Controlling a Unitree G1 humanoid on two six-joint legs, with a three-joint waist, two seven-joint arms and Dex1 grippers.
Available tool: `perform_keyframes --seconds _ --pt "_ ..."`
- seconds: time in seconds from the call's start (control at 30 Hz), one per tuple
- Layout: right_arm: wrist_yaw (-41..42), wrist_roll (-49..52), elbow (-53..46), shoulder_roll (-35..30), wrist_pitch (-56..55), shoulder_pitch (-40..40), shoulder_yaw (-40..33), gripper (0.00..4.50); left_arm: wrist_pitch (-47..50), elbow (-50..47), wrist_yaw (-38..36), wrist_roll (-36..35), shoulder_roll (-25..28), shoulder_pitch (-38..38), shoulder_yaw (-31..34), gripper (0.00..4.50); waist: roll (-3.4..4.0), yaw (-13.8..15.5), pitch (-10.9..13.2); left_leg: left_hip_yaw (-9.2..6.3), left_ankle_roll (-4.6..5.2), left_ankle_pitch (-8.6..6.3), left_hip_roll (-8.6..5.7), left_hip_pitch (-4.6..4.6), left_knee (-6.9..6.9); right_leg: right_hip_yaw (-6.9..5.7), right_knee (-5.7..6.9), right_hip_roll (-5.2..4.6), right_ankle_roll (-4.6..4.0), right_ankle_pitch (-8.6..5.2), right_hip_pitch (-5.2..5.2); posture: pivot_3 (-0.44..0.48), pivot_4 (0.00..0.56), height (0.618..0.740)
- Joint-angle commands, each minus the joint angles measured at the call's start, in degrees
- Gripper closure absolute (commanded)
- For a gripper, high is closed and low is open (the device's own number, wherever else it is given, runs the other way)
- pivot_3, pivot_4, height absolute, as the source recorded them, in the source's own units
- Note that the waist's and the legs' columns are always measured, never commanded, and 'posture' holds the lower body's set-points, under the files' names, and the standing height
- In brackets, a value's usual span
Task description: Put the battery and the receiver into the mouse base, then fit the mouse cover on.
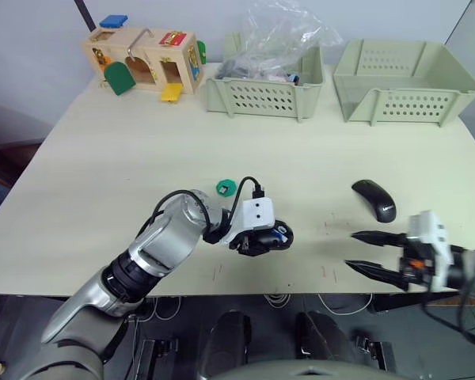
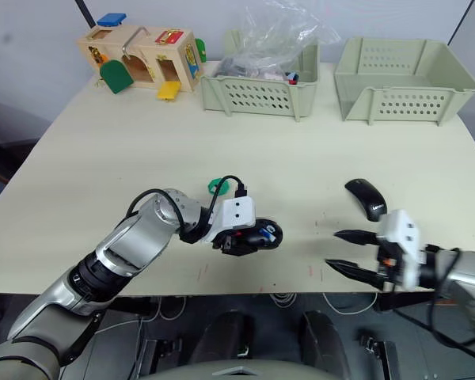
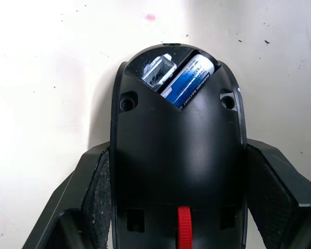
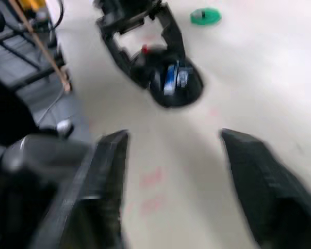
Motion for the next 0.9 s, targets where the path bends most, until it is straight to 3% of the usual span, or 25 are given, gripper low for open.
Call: perform_keyframes --seconds 0.03,0.17,0.47,0.53,0.6,0.9 --pt "4.1 2.9 -1.5 -1.4 -1.0 3.3 -7.8 0.06 -0.3 0.2 -0.4 -0.7 -0.2 0.4 -1.1 1.57 -0.01 0.0 0.0 0.00 0.00 0.00 0.00 0.01 0.00 0.00 0.00 0.00 0.02 -0.01 0.00 0.000 0.150 0.740" --pt "5.4 3.1 -1.6 -1.5 -1.3 5.2 -10.4 0.06 -0.6 0.3 -0.7 -0.7 0.0 0.4 -1.1 1.57 0.00 -0.1 0.0 0.00 0.00 0.00 0.01 0.00 0.00 0.00 0.00 0.00 0.02 -0.02 0.00 0.000 0.150 0.740" --pt "3.3 2.2 -2.4 0.2 -1.6 3.6 -7.8 0.06 -0.1 0.7 -0.7 -1.5 -0.1 0.1 -0.7 1.57 -0.01 0.0 0.0 -0.01 0.00 0.00 0.01 -0.01 0.00 0.00 -0.01 0.00 0.02 -0.02 -0.01 0.000 0.150 0.740" --pt "2.9 2.2 -2.9 0.5 -1.5 3.5 -7.4 0.00 -0.2 0.6 -0.6 -1.8 -0.2 0.0 -0.4 0.51 0.00 0.0 0.0 -0.02 0.00 0.00 0.01 -0.01 0.00 -0.01 -0.01 0.00 0.02 -0.02 -0.01 0.000 0.150 0.740" --pt "2.7 2.2 -3.1 0.7 -1.5 3.5 -7.3 0.00 -0.3 0.6 -0.6 -1.9 -0.2 0.0 -0.4 0.04 0.00 -0.1 0.0 -0.02 0.00 0.00 0.01 -0.01 0.00 0.00 0.00 0.00 0.02 -0.02 -0.01 0.000 0.150 0.740" --pt "1.9 2.8 -3.2 0.9 -1.2 2.9 -7.2 0.00 0.3 -2.6 -1.7 -8.7 1.9 1.0 7.7 0.04 -0.06 -0.2 0.1 -0.02 0.00 0.00 0.03 -0.03 0.00 -0.01 0.00 0.00 0.01 -0.01 -0.03 0.000 0.150 0.740"
